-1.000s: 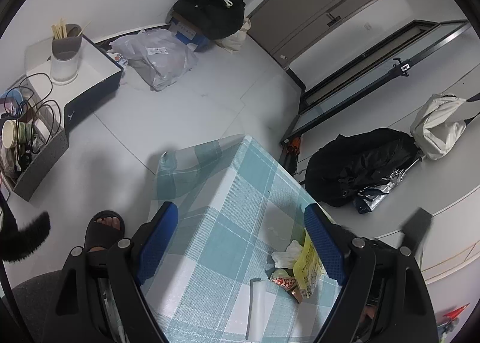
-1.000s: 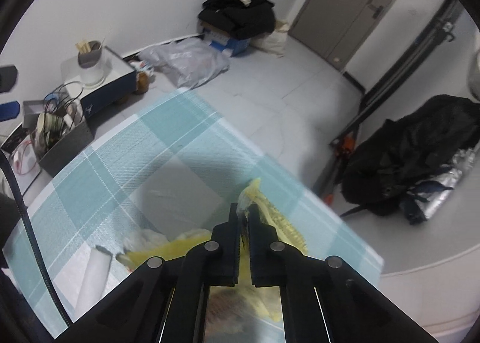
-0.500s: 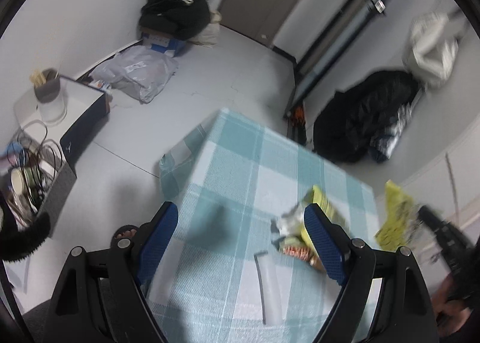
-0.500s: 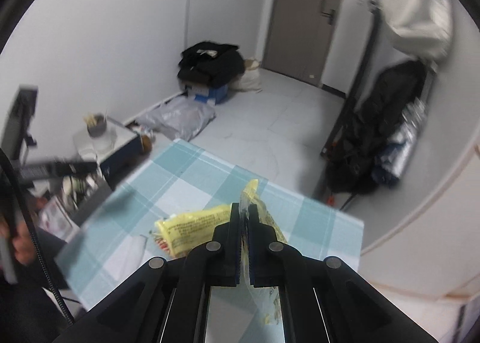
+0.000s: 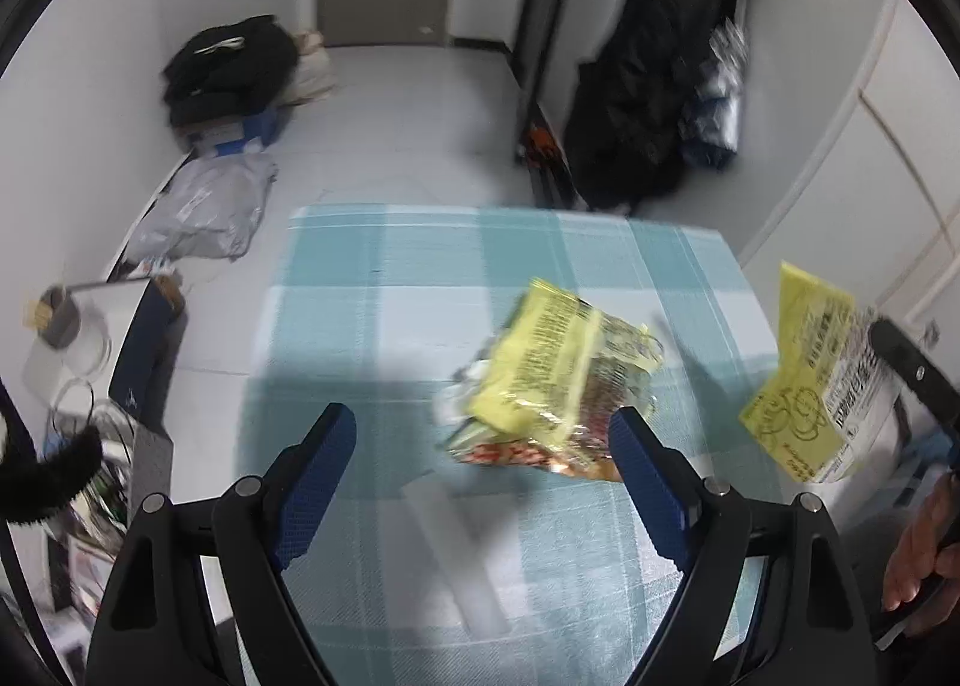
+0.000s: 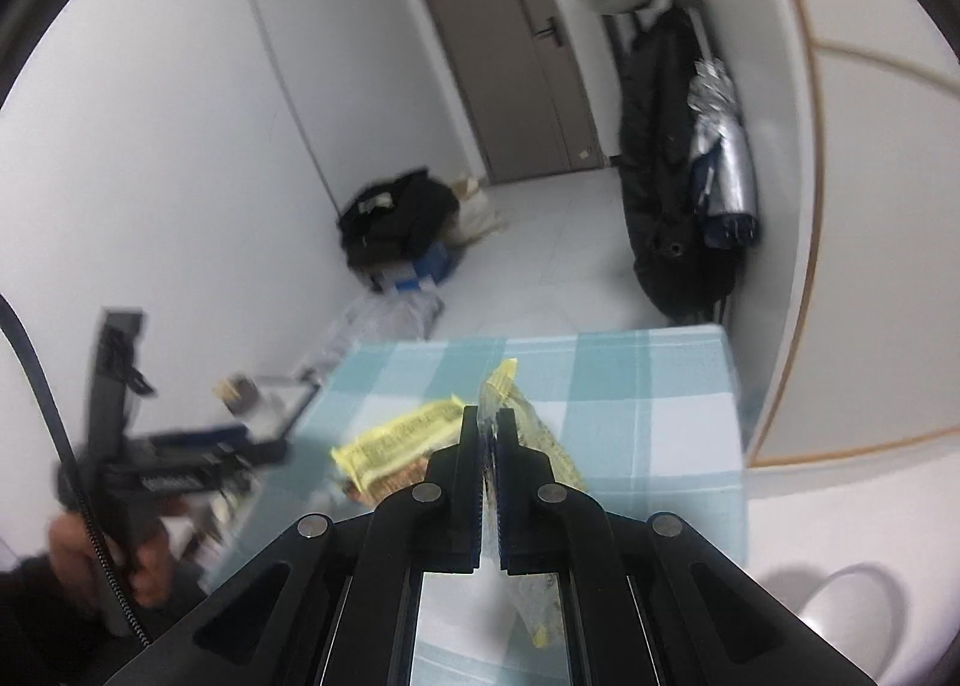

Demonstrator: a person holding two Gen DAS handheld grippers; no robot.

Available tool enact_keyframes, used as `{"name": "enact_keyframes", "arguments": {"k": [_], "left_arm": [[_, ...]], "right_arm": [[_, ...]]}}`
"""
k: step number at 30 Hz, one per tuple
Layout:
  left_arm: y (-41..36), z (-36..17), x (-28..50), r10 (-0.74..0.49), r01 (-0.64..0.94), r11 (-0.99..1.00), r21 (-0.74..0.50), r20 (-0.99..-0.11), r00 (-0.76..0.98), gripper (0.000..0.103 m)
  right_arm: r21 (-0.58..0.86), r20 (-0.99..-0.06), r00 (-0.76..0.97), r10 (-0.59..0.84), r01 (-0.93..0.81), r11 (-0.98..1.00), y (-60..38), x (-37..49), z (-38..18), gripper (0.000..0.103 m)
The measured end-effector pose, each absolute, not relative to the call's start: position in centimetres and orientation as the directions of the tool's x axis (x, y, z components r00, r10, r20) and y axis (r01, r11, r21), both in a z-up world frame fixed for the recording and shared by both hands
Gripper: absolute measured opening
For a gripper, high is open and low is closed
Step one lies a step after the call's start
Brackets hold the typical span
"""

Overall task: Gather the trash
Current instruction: 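Grasp the yellow snack bag with the left gripper while right holds its bag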

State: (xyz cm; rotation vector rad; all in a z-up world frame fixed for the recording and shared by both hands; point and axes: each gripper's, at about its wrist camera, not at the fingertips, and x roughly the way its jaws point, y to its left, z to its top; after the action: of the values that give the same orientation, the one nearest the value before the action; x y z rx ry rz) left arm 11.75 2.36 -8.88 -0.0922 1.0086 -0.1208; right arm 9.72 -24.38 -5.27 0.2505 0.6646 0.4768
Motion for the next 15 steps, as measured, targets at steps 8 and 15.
{"name": "enact_keyframes", "arguments": {"k": [8, 15], "left_arm": [[-3.4, -10.3, 15.2, -0.08, 0.265, 0.964, 0.033, -0.91, 0.406, 0.084], [-4.4, -13.2, 18.5, -0.012, 0.341, 0.937, 0.076, -0.968, 0.25, 0.084]], "right_arm": [[0.46, -0.497, 0.687, 0.53, -0.31, 0.832, -27.6, 10.9, -6.4, 0.003], [0.508, -0.501, 0.68, 0.536, -0.27, 0.818, -29.2, 11.8, -7.0, 0.003]]}}
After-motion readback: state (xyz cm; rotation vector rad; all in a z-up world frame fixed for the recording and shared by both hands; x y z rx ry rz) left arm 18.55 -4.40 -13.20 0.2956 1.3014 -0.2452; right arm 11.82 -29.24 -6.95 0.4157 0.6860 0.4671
